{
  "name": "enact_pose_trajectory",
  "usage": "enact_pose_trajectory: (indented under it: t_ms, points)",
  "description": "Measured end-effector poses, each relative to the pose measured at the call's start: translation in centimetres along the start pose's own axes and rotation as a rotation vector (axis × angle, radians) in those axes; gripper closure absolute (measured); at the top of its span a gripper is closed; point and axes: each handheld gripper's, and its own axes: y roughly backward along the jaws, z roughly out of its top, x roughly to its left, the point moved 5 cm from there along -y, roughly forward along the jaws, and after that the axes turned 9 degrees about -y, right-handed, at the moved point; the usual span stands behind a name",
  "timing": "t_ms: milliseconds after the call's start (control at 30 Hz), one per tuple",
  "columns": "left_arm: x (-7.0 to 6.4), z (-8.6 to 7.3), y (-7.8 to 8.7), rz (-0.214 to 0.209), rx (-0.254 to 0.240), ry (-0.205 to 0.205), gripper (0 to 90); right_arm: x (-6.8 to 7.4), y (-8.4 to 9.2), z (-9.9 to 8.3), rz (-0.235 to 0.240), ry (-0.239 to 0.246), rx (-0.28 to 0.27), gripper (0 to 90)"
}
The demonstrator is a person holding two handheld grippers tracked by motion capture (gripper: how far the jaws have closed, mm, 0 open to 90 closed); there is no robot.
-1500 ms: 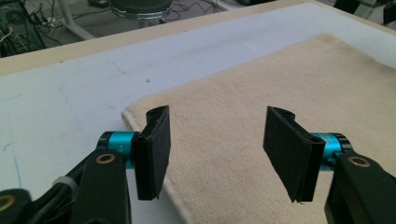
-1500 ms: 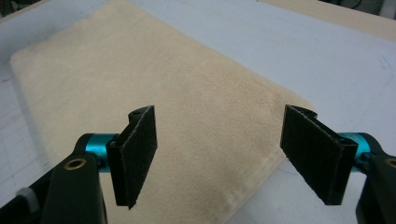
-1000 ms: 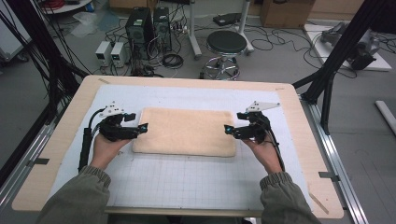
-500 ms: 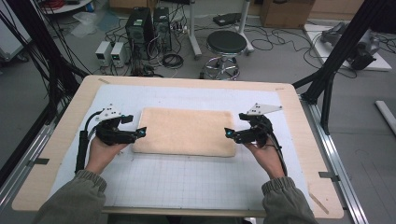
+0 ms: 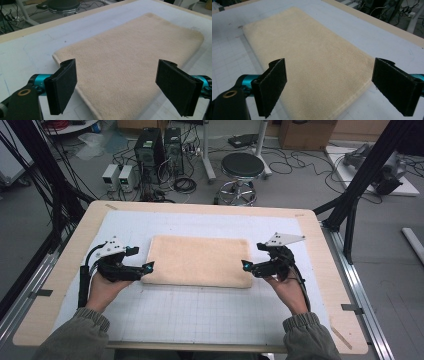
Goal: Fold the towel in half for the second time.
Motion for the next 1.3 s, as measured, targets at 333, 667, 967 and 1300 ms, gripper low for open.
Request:
enact_pose_trajectory:
  t_ms: [333, 667, 967, 1300]
  points:
    - [-0.4, -0.7, 1.3, -0.001, -0.009, 0.005, 17.0, 0.1, 0.9, -1.3, -0.008, 0.006, -0.006, 11.9]
    - [-1.3, -1.2, 2.1, -0.019, -0.021, 0.005, 15.8, -0.3, 2.1, -3.3, -0.007, -0.017, -0.011, 11.8]
    - [-1.9, -2.1, 3.0, -0.026, -0.018, 0.008, 14.9, 0.0, 3.1, -5.0, -0.003, -0.033, -0.03, 11.7]
    - [-2.6, -2.9, 3.9, -0.023, -0.005, 0.003, 14.5, 0.2, 3.7, -6.7, -0.007, -0.052, -0.027, 11.7]
